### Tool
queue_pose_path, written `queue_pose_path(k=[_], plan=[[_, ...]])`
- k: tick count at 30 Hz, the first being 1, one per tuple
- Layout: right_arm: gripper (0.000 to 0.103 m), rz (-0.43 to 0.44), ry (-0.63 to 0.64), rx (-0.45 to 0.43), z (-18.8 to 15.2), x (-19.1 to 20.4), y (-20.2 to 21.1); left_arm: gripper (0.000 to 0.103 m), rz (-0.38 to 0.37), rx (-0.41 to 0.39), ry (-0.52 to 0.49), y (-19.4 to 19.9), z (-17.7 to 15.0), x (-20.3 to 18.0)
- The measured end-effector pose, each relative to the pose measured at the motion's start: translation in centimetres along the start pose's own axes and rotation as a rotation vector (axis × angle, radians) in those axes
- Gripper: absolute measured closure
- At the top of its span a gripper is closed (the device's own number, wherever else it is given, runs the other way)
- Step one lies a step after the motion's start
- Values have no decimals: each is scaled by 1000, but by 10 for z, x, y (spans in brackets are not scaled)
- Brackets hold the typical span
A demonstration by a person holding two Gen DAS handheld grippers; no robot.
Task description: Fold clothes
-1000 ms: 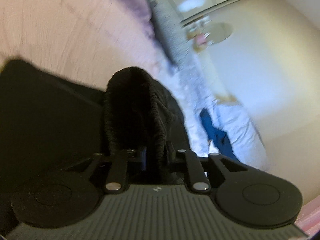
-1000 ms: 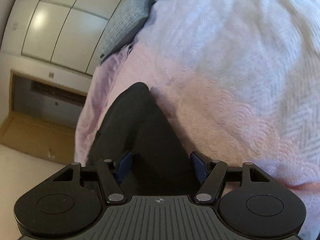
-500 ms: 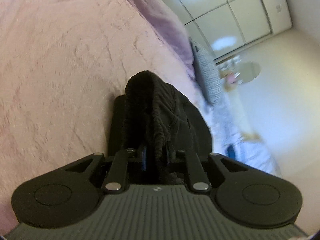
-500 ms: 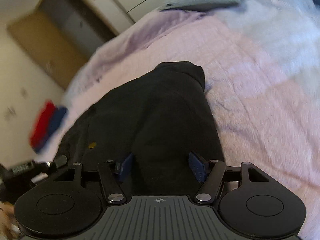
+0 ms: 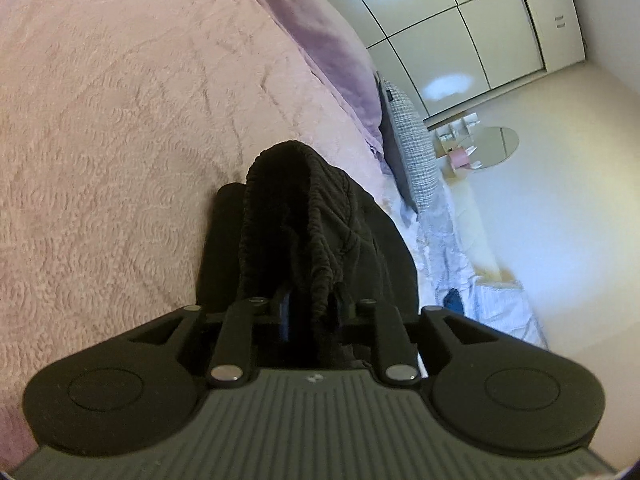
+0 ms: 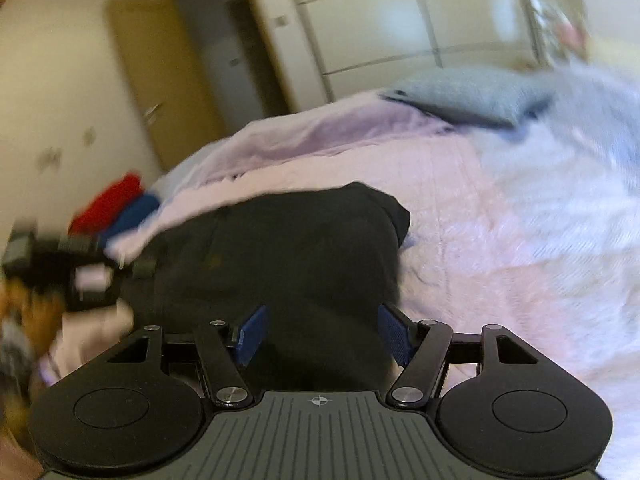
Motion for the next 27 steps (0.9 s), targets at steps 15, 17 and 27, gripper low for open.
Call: queue_pose_path(k=[15, 17, 27], plan=[[81, -162, 358, -7, -41, 20, -43, 89, -16, 4, -76, 16, -4, -13], [81, -173, 370, 25, -49, 20, -50, 87, 34, 24, -61, 8, -11, 2], [71, -21, 102, 36, -15, 2, -17, 91, 135, -54, -291, 61, 7, -51]])
Point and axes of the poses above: each gripper's, at about its wrist camera, not at the fingertips, and y roughly against the way its jaws point, x to its left, z to its top, the point moved 4 cm from there along -y, roughly the way its jaws point, and after that the axes turned 9 degrees about -y, right-handed, at the moved point
